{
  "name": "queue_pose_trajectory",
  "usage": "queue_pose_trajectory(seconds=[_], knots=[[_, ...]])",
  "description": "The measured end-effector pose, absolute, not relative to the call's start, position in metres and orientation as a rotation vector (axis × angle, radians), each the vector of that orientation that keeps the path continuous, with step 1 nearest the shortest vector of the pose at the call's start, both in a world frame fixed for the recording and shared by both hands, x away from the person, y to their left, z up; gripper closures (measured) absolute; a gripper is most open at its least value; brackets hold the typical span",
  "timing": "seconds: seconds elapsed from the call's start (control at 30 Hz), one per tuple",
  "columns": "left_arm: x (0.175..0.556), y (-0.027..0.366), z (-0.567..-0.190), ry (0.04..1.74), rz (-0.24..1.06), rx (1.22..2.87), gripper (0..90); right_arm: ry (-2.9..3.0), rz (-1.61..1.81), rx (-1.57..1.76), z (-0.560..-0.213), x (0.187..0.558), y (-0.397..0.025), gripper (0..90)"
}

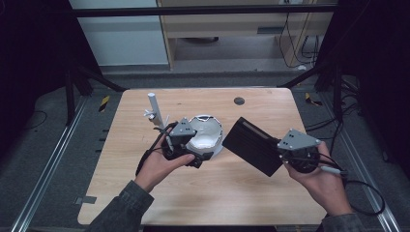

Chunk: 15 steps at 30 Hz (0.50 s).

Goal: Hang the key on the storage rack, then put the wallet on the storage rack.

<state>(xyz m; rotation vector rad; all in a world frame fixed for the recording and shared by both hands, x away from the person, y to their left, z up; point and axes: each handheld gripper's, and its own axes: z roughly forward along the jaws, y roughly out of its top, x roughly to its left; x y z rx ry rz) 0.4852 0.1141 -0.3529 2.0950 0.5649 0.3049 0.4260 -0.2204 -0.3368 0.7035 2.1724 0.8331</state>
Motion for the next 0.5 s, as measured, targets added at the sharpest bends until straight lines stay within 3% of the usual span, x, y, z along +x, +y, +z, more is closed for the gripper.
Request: queue_pose_trajectory(seconds=[0.5], knots=[[0.494,0.115,-0.339,0.531,0.275,2.074,8.5,2.147,0.914,0.647,-0.323,0.429,-0.199,85.3]])
